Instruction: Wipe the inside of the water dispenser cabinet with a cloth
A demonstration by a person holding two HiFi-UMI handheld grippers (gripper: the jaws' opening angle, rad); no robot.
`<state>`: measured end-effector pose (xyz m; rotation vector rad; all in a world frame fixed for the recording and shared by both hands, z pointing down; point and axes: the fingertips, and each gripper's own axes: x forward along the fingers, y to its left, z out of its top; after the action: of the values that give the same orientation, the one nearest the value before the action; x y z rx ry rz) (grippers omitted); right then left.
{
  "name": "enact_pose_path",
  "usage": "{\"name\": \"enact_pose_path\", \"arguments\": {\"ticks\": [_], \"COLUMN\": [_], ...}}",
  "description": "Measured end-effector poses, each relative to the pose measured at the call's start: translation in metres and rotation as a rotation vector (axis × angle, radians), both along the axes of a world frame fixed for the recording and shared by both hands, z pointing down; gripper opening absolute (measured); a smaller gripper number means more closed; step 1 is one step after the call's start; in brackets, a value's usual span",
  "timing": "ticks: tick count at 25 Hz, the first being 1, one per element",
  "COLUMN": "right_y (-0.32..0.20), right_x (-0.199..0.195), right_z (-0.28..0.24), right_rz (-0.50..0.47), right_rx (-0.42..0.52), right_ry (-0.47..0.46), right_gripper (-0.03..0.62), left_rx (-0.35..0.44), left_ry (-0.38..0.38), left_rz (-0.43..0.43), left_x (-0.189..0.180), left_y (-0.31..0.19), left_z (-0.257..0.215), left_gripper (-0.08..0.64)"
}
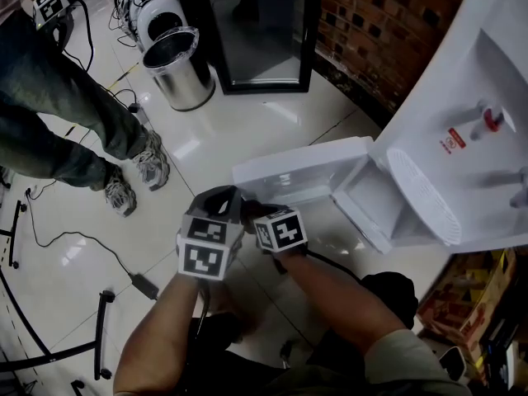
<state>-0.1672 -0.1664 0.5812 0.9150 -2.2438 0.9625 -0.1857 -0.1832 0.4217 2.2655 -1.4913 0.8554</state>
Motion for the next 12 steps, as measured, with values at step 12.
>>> {"name": "enact_pose_path", "arguments": {"ticks": [12], "right_y": [-0.020], "right_x": [0.033], "right_z": [0.002], "right_rz": [0.086], "right_rx": [-0.006], "right_ry": [0.015], "right_gripper": [0.110], "left_rx": [0.004], "left_ry": [0.003], "left_rz": [-0.019], "left_x": [-0.002], "left_y": [-0.005], "left_z": [0.000], "left_gripper": [0.000]}}
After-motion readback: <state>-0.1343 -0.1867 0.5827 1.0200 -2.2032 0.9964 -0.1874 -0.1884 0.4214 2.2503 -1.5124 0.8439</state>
